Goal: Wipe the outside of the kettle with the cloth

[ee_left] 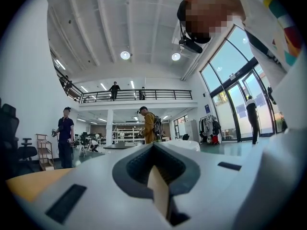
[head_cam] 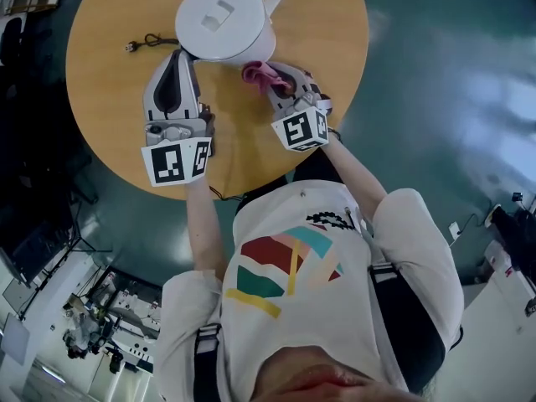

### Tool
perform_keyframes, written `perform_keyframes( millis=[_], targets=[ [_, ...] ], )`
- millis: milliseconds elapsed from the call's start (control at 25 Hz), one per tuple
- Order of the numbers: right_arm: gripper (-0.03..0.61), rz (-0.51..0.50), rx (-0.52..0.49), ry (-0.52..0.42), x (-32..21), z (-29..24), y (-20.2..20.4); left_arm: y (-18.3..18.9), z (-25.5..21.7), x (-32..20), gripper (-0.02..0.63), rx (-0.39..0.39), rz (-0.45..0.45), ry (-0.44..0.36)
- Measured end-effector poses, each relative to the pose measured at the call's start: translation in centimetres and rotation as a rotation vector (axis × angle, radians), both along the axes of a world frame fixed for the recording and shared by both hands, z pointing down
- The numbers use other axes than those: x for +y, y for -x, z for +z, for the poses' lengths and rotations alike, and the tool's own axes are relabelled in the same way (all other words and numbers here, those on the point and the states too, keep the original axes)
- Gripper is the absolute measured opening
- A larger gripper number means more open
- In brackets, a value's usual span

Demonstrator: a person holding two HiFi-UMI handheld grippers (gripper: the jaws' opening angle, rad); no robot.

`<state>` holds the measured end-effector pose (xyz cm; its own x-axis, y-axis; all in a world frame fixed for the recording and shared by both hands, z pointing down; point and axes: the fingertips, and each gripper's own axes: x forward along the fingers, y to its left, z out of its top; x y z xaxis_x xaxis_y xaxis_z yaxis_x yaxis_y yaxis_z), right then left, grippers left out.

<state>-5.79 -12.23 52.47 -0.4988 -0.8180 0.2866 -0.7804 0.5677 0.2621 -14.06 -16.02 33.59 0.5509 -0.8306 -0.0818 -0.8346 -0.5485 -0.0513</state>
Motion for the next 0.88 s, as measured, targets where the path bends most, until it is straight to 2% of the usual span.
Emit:
perform_keyframes(
  millis=[240,360,880],
  targets=[
    [0.038,0.026,-0.039,0.030,-1.8,0.5,-3.4,-0.4,0.1,-0.3,0.040,-0.033,-0.022,-0.016],
    [0.038,0.043,-0.062,0.064,-3.2,1.1,-4.8,-0.2,0.1,-0.4,0.041,-0.022,-0.040,-0.023],
    [0.038,0.018,-0.066,0.108,-9.8,2.2,-6.7,-0.3,0.6,-0.6,0.041,-0.043,-0.061,-0.033]
  ],
)
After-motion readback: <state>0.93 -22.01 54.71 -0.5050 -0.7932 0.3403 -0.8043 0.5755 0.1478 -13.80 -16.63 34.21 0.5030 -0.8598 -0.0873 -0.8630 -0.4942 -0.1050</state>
